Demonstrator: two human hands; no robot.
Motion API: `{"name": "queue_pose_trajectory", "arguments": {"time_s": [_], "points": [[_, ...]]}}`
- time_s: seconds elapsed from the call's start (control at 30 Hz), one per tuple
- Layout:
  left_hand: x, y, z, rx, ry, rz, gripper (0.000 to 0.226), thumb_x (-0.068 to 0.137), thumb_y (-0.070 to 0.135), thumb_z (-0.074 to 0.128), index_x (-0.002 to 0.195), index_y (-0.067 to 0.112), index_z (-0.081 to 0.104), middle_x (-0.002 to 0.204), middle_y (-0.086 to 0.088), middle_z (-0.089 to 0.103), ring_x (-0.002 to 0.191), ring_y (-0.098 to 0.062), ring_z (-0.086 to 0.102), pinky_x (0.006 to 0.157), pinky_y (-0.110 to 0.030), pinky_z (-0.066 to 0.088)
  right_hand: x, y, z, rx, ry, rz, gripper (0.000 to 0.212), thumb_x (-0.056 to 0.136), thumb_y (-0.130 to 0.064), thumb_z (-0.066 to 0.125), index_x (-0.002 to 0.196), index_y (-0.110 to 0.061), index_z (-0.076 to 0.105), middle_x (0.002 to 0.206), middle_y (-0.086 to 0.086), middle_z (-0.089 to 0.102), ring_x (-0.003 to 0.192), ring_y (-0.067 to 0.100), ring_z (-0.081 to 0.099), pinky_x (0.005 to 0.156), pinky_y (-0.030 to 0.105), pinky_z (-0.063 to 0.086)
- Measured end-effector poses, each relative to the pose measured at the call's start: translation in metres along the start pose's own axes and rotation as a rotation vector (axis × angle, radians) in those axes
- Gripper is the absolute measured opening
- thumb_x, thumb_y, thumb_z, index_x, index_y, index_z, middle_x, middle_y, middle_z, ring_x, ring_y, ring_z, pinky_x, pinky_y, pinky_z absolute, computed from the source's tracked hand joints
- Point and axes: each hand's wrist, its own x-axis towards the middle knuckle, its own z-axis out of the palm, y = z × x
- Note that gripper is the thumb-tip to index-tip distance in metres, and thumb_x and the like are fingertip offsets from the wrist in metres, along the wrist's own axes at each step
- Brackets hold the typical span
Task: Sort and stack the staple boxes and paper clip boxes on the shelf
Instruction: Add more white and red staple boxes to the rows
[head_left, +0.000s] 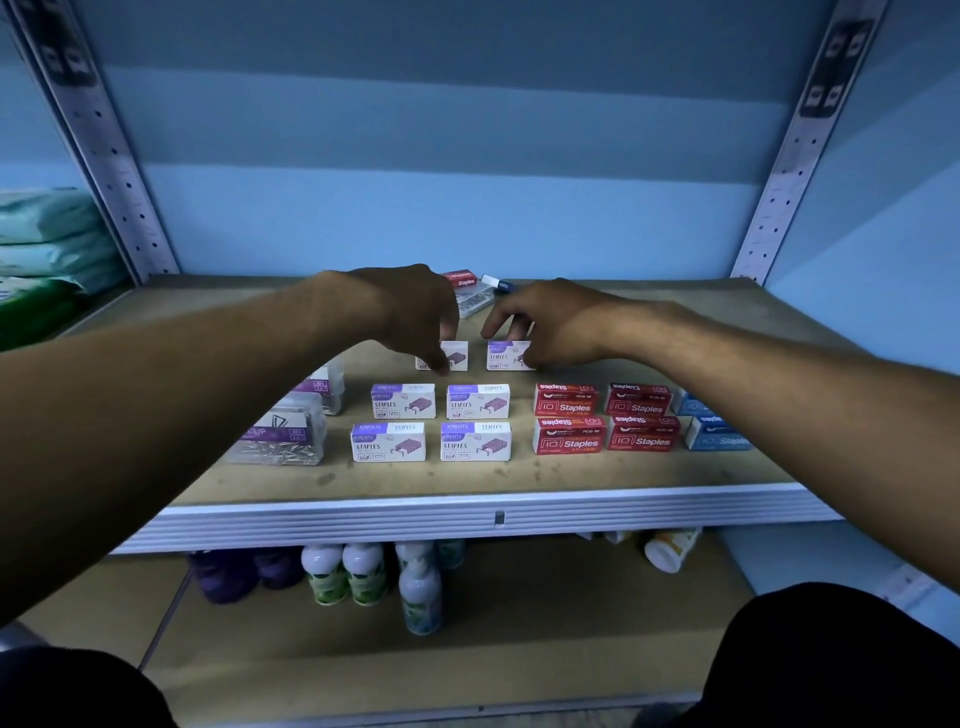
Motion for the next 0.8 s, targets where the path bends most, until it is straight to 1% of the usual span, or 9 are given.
{"name": "queue_pose_trajectory", "arguments": {"time_s": [0.07, 0.17, 0.23, 0.3, 0.4, 0.53, 0.6, 0.7, 0.8], "points": [[0.0, 0.0, 0.002, -0.038, 0.014, 0.004, 0.034, 0.08, 0.044, 0.075, 0.108, 0.027, 0.066, 0.101, 0.01, 0.06, 0.1, -0.015, 0.057, 0.089, -0.034, 0.051, -0.001, -0.001, 0.0, 0.0, -0.013, -0.006, 0.046, 0.085, -0.008, 0.068, 0.123, -0.034, 0.064, 0.108, -0.009, 0.064, 0.098, 0.009, 0.059, 0.079, 0.024, 0.049], [0.001, -0.002, 0.003, -0.105, 0.043, 0.014, 0.024, 0.079, 0.036, 0.078, 0.099, 0.029, 0.066, 0.099, 0.01, 0.064, 0.095, -0.015, 0.062, 0.083, -0.031, 0.053, -0.001, -0.002, 0.0, 0.01, 0.007, -0.016, 0.036, 0.089, -0.019, 0.069, 0.121, -0.033, 0.067, 0.108, -0.009, 0.066, 0.096, 0.008, 0.061, 0.086, 0.027, 0.05], [0.0, -0.005, 0.002, -0.129, 0.046, 0.013, 0.017, 0.078, 0.032, 0.079, 0.09, 0.031, 0.066, 0.096, 0.008, 0.069, 0.087, -0.017, 0.068, 0.076, -0.029, 0.055, 0.0, -0.004, 0.001, 0.007, 0.033, -0.017, 0.03, 0.089, -0.017, 0.068, 0.116, -0.03, 0.07, 0.107, -0.008, 0.069, 0.099, 0.01, 0.063, 0.086, 0.028, 0.052], [-0.003, -0.008, 0.0, -0.136, 0.05, 0.0, 0.016, 0.077, 0.03, 0.08, 0.088, 0.029, 0.069, 0.093, 0.006, 0.071, 0.082, -0.017, 0.07, 0.072, -0.028, 0.055, 0.001, -0.007, 0.001, -0.005, 0.044, -0.023, 0.028, 0.088, -0.015, 0.067, 0.111, -0.031, 0.073, 0.106, -0.007, 0.07, 0.099, 0.011, 0.064, 0.087, 0.029, 0.053], [-0.01, -0.014, -0.004, -0.14, 0.048, -0.018, 0.018, 0.076, 0.03, 0.082, 0.089, 0.026, 0.07, 0.089, 0.005, 0.072, 0.076, -0.016, 0.071, 0.069, -0.027, 0.056, 0.0, -0.011, 0.0, -0.006, 0.042, -0.032, 0.028, 0.088, -0.015, 0.067, 0.11, -0.032, 0.073, 0.105, -0.009, 0.069, 0.098, 0.009, 0.063, 0.083, 0.026, 0.051], [-0.023, -0.017, -0.009, -0.13, 0.028, -0.03, 0.022, 0.074, 0.032, 0.083, 0.091, 0.026, 0.071, 0.088, 0.006, 0.072, 0.079, -0.017, 0.071, 0.073, -0.031, 0.057, -0.002, -0.021, -0.003, 0.004, 0.056, -0.06, 0.029, 0.088, -0.015, 0.068, 0.111, -0.032, 0.073, 0.104, -0.011, 0.068, 0.097, 0.007, 0.061, 0.079, 0.022, 0.048], [-0.03, -0.017, -0.01, -0.134, 0.009, -0.032, 0.022, 0.074, 0.032, 0.083, 0.092, 0.026, 0.071, 0.089, 0.007, 0.072, 0.08, -0.017, 0.07, 0.072, -0.029, 0.056, -0.003, -0.025, -0.003, 0.031, 0.062, -0.069, 0.029, 0.087, -0.014, 0.068, 0.109, -0.032, 0.073, 0.101, -0.012, 0.069, 0.093, 0.006, 0.062, 0.076, 0.021, 0.049], [-0.037, -0.016, -0.01, -0.143, -0.009, -0.023, 0.024, 0.074, 0.032, 0.083, 0.093, 0.024, 0.071, 0.089, 0.006, 0.073, 0.076, -0.017, 0.071, 0.067, -0.026, 0.054, -0.003, -0.032, -0.001, 0.052, 0.058, -0.079, 0.028, 0.086, -0.015, 0.07, 0.106, -0.033, 0.074, 0.098, -0.013, 0.07, 0.091, 0.004, 0.064, 0.076, 0.021, 0.05], [-0.04, -0.018, -0.006, -0.13, 0.003, -0.016, 0.02, 0.073, 0.033, 0.083, 0.088, 0.027, 0.071, 0.089, 0.008, 0.071, 0.081, -0.019, 0.07, 0.073, -0.029, 0.057, -0.004, -0.038, 0.002, 0.06, 0.029, -0.093, 0.027, 0.085, -0.015, 0.072, 0.105, -0.034, 0.074, 0.097, -0.013, 0.071, 0.089, 0.004, 0.066, 0.07, 0.019, 0.048]]}}
